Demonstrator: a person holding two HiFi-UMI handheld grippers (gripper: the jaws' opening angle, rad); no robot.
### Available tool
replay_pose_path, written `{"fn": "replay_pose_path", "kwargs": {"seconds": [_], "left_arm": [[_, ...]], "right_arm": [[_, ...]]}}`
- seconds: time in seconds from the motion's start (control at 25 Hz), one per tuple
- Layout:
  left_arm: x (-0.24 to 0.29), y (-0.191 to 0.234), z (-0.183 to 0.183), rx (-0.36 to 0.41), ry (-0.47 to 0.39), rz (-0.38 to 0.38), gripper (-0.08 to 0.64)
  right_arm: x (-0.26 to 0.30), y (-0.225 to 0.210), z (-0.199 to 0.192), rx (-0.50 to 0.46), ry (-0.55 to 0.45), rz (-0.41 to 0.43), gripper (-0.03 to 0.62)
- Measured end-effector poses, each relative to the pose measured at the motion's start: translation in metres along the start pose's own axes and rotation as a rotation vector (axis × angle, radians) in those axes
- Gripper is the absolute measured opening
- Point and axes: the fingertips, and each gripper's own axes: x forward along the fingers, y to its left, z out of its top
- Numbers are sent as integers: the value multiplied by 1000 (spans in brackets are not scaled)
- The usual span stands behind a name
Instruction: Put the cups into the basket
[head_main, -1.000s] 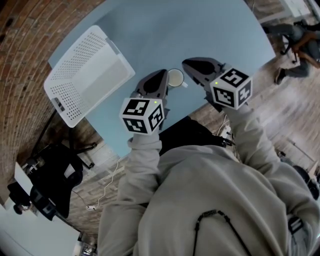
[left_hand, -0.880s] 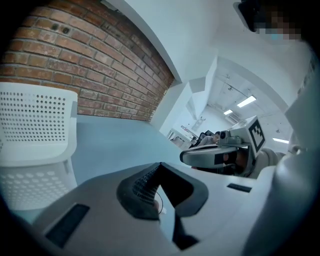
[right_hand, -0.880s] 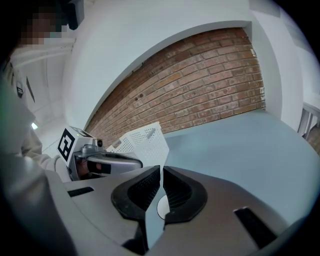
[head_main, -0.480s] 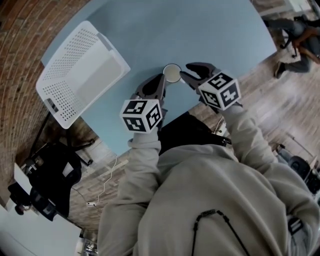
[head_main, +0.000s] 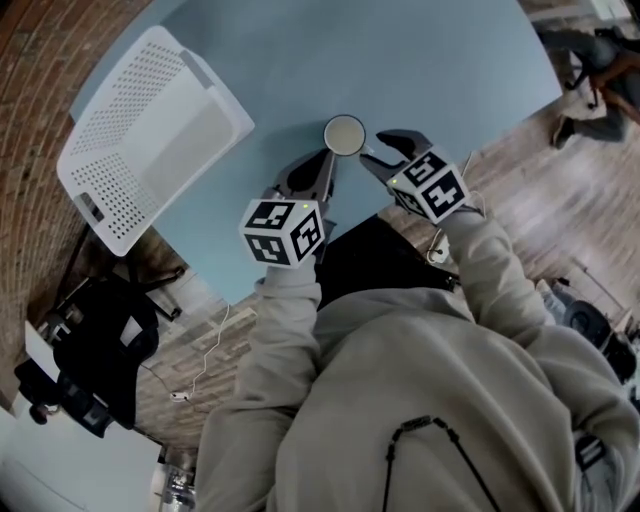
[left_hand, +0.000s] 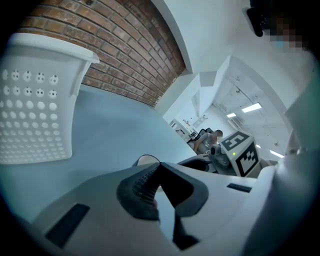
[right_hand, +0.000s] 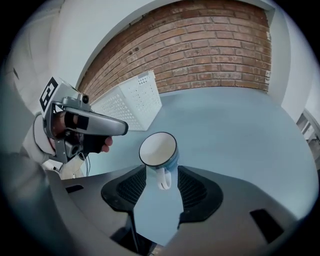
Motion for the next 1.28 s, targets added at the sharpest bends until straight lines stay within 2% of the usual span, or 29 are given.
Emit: {"fn": "replay_pose_path", "kwargs": {"seconds": [0.16,0.36,0.48,0.68,0.88,1.16,1.28], "left_arm": [[1,-1,-18,-41,9,-21,-5],[0,6,-37,-56,35,-4,-5],[-4,9,-41,-53,30,-1,-5],[-8,12,-42,-61,24,7,-5],[-9,12,-41,-40,33,9,-5],[-12,22,-46,-124,12,5,-5],[-12,26,-48,-129,16,10,-5]], "right_arm": [[8,0,-14,0,21,13,198],[24,2,-26,-82,78,-6,198],[30,1,-30,-129,105,-36,198],[34,5,-27,-145,103,-37,198],[35,-2,-27,-201,129,-70,197],[47,0,-31,-247,175,-51,196],[51,-1,-31,-268,192,-55,195]]}}
